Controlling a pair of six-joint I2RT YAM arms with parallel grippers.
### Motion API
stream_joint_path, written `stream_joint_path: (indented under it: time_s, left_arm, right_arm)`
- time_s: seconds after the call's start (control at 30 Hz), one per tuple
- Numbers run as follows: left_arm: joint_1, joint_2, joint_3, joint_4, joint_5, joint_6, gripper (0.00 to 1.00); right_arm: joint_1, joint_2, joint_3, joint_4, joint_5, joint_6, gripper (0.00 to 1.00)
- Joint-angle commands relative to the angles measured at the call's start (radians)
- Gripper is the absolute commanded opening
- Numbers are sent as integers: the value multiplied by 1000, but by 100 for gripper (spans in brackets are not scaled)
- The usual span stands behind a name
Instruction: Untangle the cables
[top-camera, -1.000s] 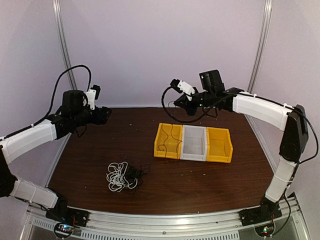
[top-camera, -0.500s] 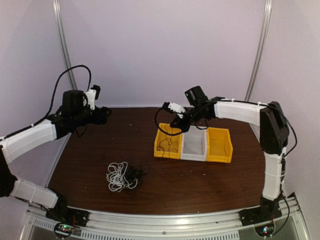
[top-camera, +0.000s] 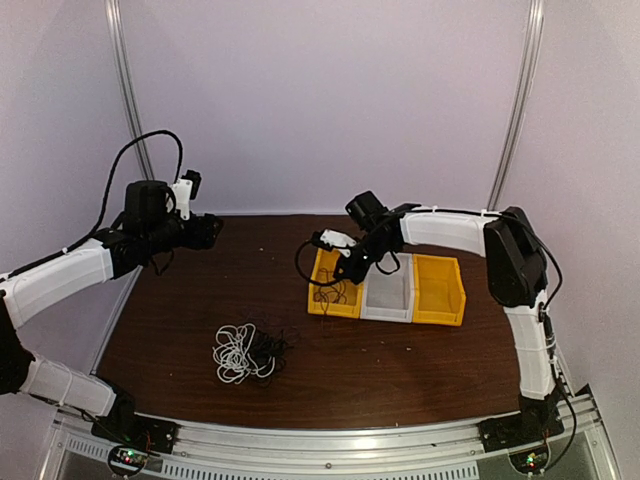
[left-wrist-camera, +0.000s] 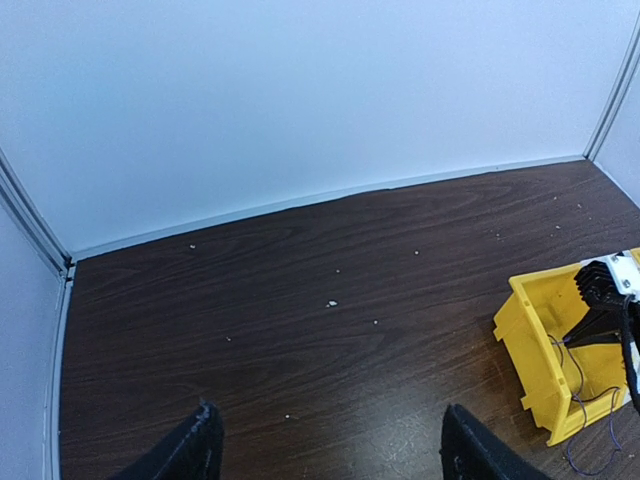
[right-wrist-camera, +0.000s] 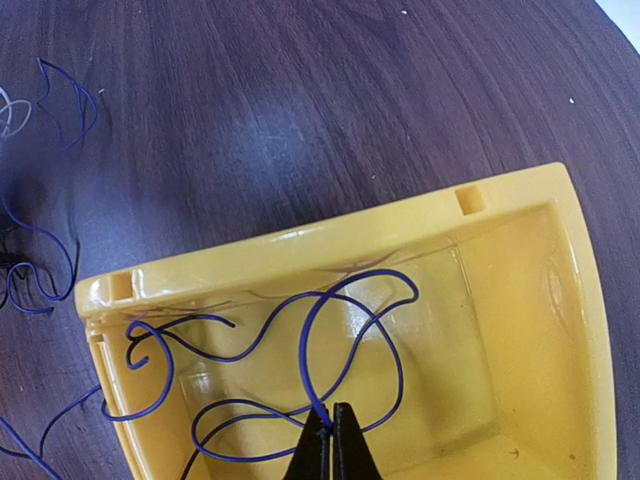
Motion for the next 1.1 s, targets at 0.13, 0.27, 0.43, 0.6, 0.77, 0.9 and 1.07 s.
stream_joint_path:
  time_s: [0.13,0.27,0.43,0.6,0.77,0.9,1.07]
  left_arm:
    - [-1,-6,3,23,31,3,76]
    - [-1,-15,1,22,17,4,76]
    - [-1,-16,10,11,28,13,76]
    - [-1,-14,10,12,18,18,76]
    - [-1,-21,8,12,20,15,76]
    - [-2,-17,10,12,24,20,76]
    - [-1,-16,6,11,14,17,76]
  right_arm:
    - [6,-78,41,-98,91,5,14]
    - [7,-122,49,-143,141,-9,21]
    - [6,-204,43,-190,157,-32,28]
    - [9,-285,-2,-210,71,-71,33]
    - [49,-314,-104,-244,-19,-198,40]
    - [92,-271,-104,-272,-21,-236,43]
    - [118,-199,-61,-232,48,-198,42]
